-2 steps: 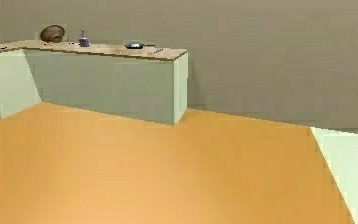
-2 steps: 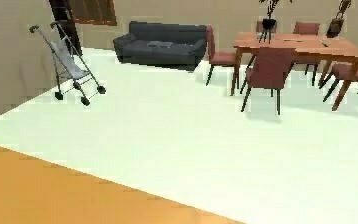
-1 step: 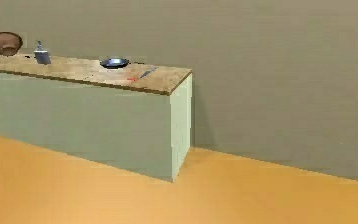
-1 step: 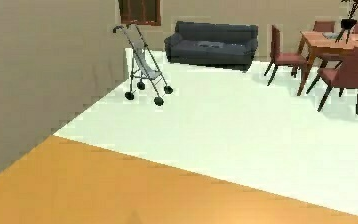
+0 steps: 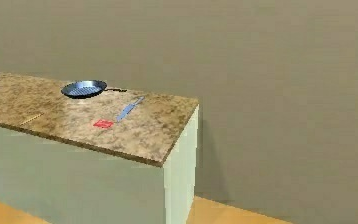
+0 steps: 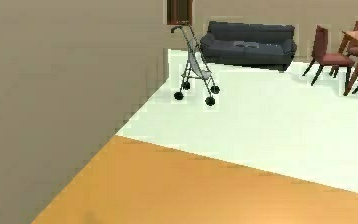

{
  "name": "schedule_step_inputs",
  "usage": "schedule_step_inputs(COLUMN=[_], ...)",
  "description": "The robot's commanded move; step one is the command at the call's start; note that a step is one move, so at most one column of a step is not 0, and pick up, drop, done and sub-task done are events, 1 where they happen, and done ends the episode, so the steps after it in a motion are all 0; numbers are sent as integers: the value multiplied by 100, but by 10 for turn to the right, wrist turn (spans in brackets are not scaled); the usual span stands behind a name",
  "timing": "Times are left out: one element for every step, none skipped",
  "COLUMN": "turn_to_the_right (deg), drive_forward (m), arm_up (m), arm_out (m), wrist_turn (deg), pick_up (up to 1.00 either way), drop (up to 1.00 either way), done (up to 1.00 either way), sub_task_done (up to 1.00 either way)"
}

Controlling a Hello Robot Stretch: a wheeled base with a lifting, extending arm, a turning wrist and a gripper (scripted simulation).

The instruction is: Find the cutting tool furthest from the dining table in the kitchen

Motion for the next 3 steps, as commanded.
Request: schedule_step_inputs(turn_to_the_right=[-120,0,0], drive_forward=[0,100,0], arm_up=[0,0,0], arm_out=[0,0,0], wrist_turn=[0,0,0], pick_up=[0,0,0], drop=[0,0,0], done=[0,0,100], sub_task_done=[0,0,0])
